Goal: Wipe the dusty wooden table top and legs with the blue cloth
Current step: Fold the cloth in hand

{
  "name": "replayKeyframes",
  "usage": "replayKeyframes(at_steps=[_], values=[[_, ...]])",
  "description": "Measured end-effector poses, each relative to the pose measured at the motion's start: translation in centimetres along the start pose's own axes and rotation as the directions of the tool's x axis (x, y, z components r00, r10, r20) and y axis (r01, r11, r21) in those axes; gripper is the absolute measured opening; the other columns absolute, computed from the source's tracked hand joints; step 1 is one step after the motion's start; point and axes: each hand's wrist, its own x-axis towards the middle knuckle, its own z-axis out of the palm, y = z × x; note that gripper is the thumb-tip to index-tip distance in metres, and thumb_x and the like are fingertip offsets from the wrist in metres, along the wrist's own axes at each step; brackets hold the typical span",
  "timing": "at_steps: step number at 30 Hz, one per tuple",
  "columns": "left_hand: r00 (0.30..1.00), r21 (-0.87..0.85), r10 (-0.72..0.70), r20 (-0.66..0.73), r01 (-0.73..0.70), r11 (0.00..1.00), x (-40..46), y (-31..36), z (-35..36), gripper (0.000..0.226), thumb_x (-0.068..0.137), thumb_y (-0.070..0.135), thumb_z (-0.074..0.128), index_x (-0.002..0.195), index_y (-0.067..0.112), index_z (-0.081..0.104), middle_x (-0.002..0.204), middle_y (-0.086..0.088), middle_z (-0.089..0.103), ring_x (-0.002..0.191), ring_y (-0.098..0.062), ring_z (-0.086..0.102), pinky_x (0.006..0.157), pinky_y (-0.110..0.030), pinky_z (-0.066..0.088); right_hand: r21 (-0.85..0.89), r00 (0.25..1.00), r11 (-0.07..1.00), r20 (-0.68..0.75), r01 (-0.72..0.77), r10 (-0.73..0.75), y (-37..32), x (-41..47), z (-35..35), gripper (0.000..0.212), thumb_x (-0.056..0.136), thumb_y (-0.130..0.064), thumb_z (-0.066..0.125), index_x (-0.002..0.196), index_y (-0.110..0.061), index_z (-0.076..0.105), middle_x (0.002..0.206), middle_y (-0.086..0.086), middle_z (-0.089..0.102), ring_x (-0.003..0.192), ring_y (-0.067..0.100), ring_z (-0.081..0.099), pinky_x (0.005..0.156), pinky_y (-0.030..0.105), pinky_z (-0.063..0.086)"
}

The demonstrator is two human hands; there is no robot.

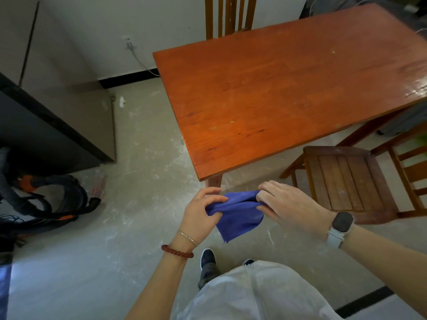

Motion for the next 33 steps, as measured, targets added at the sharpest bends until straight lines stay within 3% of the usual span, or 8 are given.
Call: replayKeyframes(at_steps=[6, 11, 13, 16, 22, 26, 30, 33], values=[[0.995, 0.098, 0.071, -0.071, -0.064, 0.993, 0.4, 0.5, 0.3, 0.018, 0.07, 0.001, 0.061, 0.081, 0.013, 0.067, 0.08, 0.02, 0.054, 0.077, -0.001, 0.053, 0.074, -0.002, 0.038, -0.039, 1.0, 0.999, 0.019, -0.013, 0.014, 0.6, -0.3, 0.3, 0.027, 0.067, -0.023, 0.079, 0.088, -0.015, 0.064, 0.082, 0.001, 0.062, 0.069, 0.014, 0.061, 0.057, 0.023, 0.051], [0.99, 0.274, 0.14, -0.017, -0.13, 0.953, 0.9, 0.3, -0.4, 0.008, 0.075, 0.031, 0.054, 0.076, 0.024, 0.057, 0.083, 0.021, 0.046, 0.082, -0.004, 0.046, 0.072, -0.011, 0.033, 0.012, 0.996, 0.998, 0.065, -0.058, 0.057, 1.0, -0.8, -0.5, 0.027, 0.067, -0.023, 0.079, 0.082, -0.018, 0.057, 0.08, 0.0, 0.06, 0.068, 0.014, 0.058, 0.058, 0.024, 0.05], [0.998, 0.115, 0.067, -0.005, -0.066, 0.991, 0.9, 0.7, -0.8, 0.005, 0.077, 0.031, 0.053, 0.075, 0.026, 0.052, 0.094, 0.018, 0.053, 0.09, 0.006, 0.05, 0.077, -0.007, 0.037, 0.239, 0.982, 0.954, 0.096, -0.183, 0.164, 0.8, -0.7, -1.3, 0.02, 0.076, -0.017, 0.07, 0.08, -0.022, 0.051, 0.088, 0.002, 0.06, 0.079, 0.016, 0.058, 0.071, 0.026, 0.051], [0.995, -0.199, -0.086, 0.049, 0.094, 0.975, 0.9, 1.7, -0.9, 0.016, 0.088, 0.007, 0.054, 0.077, 0.019, 0.05, 0.081, 0.007, 0.056, 0.069, 0.013, 0.052, 0.064, -0.005, 0.041, 0.688, 0.877, 0.569, 0.218, -0.449, 0.428, -0.2, 0.1, -2.2, 0.022, 0.083, -0.008, 0.061, 0.077, -0.024, 0.046, 0.083, 0.002, 0.059, 0.076, 0.007, 0.057, 0.071, 0.021, 0.048], [0.962, -0.578, -0.272, -0.009, 0.217, 0.787, 1.6, 2.3, -0.8, 0.006, 0.09, 0.014, 0.053, 0.084, 0.013, 0.051, 0.079, -0.002, 0.054, 0.072, -0.007, 0.051, 0.066, -0.015, 0.043, 0.907, 0.71, -0.273, 0.421, -0.321, 0.565, -1.1, 1.5, -1.0, 0.036, 0.087, -0.007, 0.055, 0.115, -0.029, 0.046, 0.094, -0.004, 0.069, 0.087, 0.009, 0.067, 0.073, 0.023, 0.055], [0.915, -0.732, -0.402, -0.013, 0.266, 0.628, 1.9, 2.7, -0.9, 0.018, 0.095, 0.016, 0.041, 0.082, 0.012, 0.052, 0.082, -0.005, 0.058, 0.078, -0.015, 0.055, 0.071, -0.025, 0.045, 0.823, 0.73, -0.173, 0.561, -0.541, 0.39, -1.8, 1.3, 0.5, 0.022, 0.088, -0.01, 0.055, 0.109, -0.007, 0.056, 0.102, 0.006, 0.066, 0.091, 0.015, 0.064, 0.076, 0.022, 0.053], [0.848, -0.864, -0.526, 0.068, 0.314, 0.394, 2.4, 1.8, -1.2, 0.017, 0.096, 0.02, 0.039, 0.095, 0.01, 0.053, 0.091, -0.006, 0.061, 0.081, -0.015, 0.059, 0.07, -0.026, 0.049, 0.843, 0.685, -0.128, 0.504, -0.522, 0.526, -2.1, 1.4, 1.5, 0.012, 0.092, -0.008, 0.05, 0.1, 0.001, 0.049, 0.088, 0.011, 0.058, 0.08, 0.018, 0.056, 0.069, 0.02, 0.048], [0.865, -0.895, -0.475, 0.163, 0.332, 0.297, 2.3, 1.1, -1.5, 0.02, 0.094, 0.02, 0.039, 0.087, 0.012, 0.057, 0.091, -0.008, 0.062, 0.081, -0.014, 0.06, 0.063, -0.024, 0.052, 0.822, 0.666, 0.142, 0.331, -0.551, 0.668, -1.8, 2.0, 1.4, 0.002, 0.095, -0.011, 0.043, 0.095, -0.009, 0.044, 0.082, 0.001, 0.053, 0.072, 0.012, 0.05, 0.062, 0.009, 0.039]])
